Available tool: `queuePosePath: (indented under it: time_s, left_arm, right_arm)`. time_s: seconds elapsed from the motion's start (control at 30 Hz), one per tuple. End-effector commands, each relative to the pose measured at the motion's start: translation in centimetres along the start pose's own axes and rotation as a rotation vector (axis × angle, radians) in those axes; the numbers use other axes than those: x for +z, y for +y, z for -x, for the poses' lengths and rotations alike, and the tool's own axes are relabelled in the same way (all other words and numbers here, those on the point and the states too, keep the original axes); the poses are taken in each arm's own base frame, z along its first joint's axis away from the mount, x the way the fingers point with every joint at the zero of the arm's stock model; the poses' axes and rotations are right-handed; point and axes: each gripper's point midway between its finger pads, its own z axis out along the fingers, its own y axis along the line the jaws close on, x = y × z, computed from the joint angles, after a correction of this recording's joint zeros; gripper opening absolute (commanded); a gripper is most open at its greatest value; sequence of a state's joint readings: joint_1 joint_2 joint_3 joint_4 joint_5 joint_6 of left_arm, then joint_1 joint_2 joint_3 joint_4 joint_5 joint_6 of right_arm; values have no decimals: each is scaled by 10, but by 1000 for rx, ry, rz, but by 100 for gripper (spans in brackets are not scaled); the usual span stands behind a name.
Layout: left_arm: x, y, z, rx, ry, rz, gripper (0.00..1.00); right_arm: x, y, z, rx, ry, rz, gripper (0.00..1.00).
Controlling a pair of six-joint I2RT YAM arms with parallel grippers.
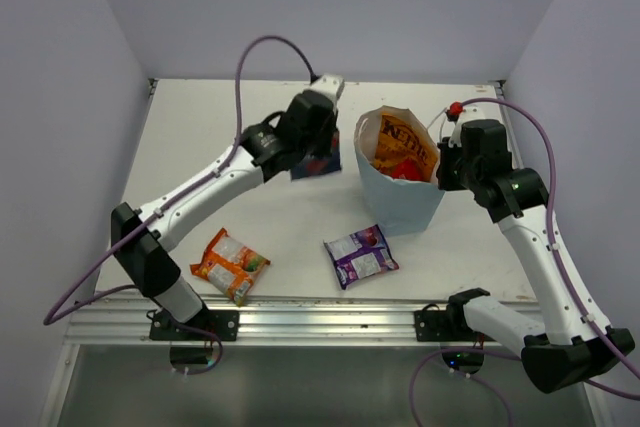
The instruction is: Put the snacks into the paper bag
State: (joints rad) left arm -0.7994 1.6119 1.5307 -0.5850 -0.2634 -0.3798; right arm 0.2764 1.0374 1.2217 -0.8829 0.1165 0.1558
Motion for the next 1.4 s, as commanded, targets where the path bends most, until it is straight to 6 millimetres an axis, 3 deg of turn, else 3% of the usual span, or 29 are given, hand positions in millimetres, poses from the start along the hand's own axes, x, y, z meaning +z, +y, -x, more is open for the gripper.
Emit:
queuePosePath:
  time_s: [0.0,0.17,0.27,0.4,0.57,0.63,0.77,0.87,0.9,0.97,1.0,1.07,1.17,1.23,1.27,1.3,1.37]
  left_arm:
    - [-41,12,116,-26,-284,131,0]
    - [-85,-19,230,-37,-624,7,0]
    - [-100,-52,252,-19,-712,-165,0]
    - [-98,-82,235,-7,-676,-316,0]
    - [-84,-119,178,59,-566,-511,0]
    - [-78,-125,154,86,-510,-537,0]
    - [-81,-126,126,109,-461,-558,0]
    - [-71,-123,108,147,-402,-542,0]
    - [-65,-124,104,156,-383,-539,3]
    - [-57,-123,95,164,-347,-529,21]
    - [-56,-124,94,166,-340,-529,52]
    - [-59,-125,104,156,-368,-516,76]
    - [-74,-126,123,145,-442,-498,82]
    - [-93,-113,145,111,-530,-415,83]
    - [-95,-110,141,100,-539,-375,83]
    - [-110,-81,152,40,-600,-230,83]
    - [-125,-56,145,-66,-651,-97,83]
  right_arm:
    - [-5,4,7,7,-39,21,0]
    - [-6,4,8,7,-41,22,0]
    - [-8,3,7,3,-43,19,0]
    - [-9,1,6,-2,-40,9,0]
    - [-6,3,5,0,-32,16,0]
    - [-5,3,5,2,-34,18,0]
    - [-5,3,3,3,-32,18,0]
    - [-4,4,0,10,-27,23,0]
    - [-4,5,0,10,-28,26,0]
    - [-2,6,0,12,-25,31,0]
    - [-3,6,2,12,-28,34,0]
    - [-3,6,3,12,-28,33,0]
    - [-3,6,2,12,-24,29,0]
    - [-4,5,3,9,-29,27,0]
    - [-5,4,4,9,-31,24,0]
    - [-5,4,4,6,-30,22,0]
    - [-6,4,4,6,-31,22,0]
